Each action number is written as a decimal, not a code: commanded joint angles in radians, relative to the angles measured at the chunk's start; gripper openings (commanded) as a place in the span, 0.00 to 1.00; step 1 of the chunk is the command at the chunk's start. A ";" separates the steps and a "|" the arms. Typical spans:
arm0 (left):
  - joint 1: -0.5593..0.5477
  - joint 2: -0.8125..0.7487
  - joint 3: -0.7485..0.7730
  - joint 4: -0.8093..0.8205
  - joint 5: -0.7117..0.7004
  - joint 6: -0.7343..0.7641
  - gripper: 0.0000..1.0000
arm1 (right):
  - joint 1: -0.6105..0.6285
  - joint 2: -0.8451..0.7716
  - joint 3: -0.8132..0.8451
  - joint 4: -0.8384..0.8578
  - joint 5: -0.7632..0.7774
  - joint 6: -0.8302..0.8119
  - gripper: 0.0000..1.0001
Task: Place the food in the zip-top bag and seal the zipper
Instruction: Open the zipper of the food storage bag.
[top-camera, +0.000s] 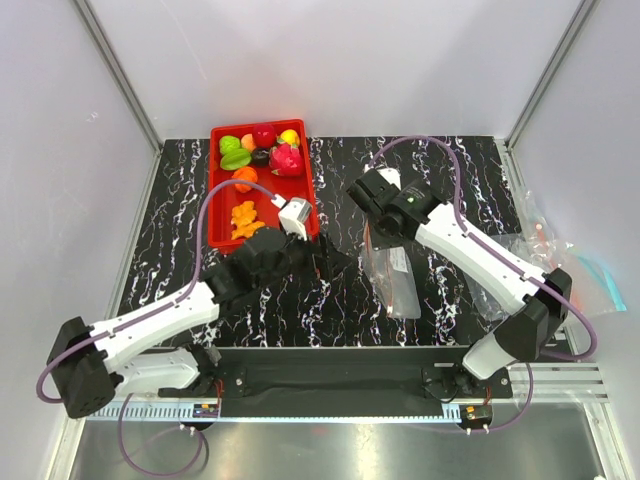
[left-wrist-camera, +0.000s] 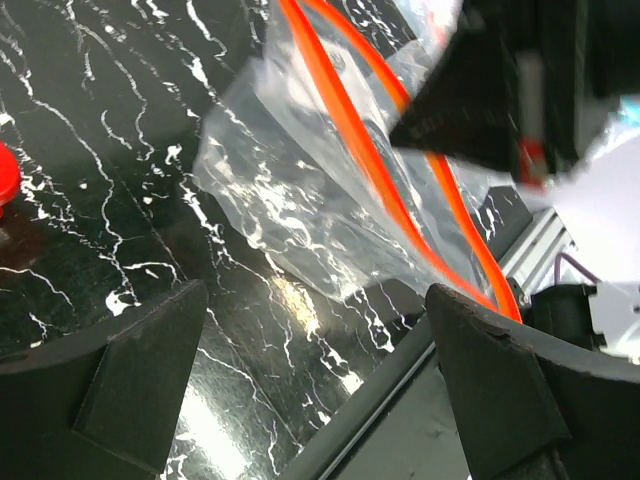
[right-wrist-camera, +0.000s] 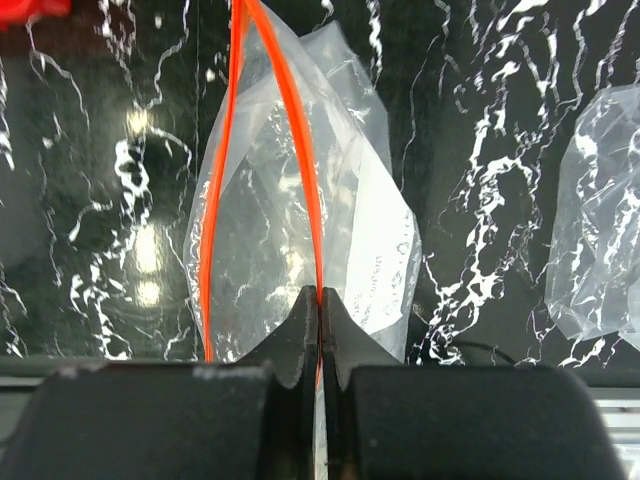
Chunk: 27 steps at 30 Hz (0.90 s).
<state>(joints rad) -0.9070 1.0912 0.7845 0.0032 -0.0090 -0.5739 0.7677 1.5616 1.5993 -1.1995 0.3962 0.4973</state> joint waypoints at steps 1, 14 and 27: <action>0.017 0.035 0.015 0.090 0.092 -0.038 0.98 | 0.022 -0.023 -0.036 0.047 -0.046 -0.023 0.00; 0.017 0.186 0.088 0.145 0.152 -0.107 0.90 | 0.050 -0.104 -0.117 0.198 -0.085 -0.008 0.00; 0.025 0.250 0.078 0.182 0.109 -0.106 0.00 | 0.064 -0.133 -0.156 0.169 -0.044 0.017 0.20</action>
<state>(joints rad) -0.8879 1.3773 0.8368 0.1299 0.1234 -0.6998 0.8196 1.4677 1.4513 -1.0111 0.3027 0.5034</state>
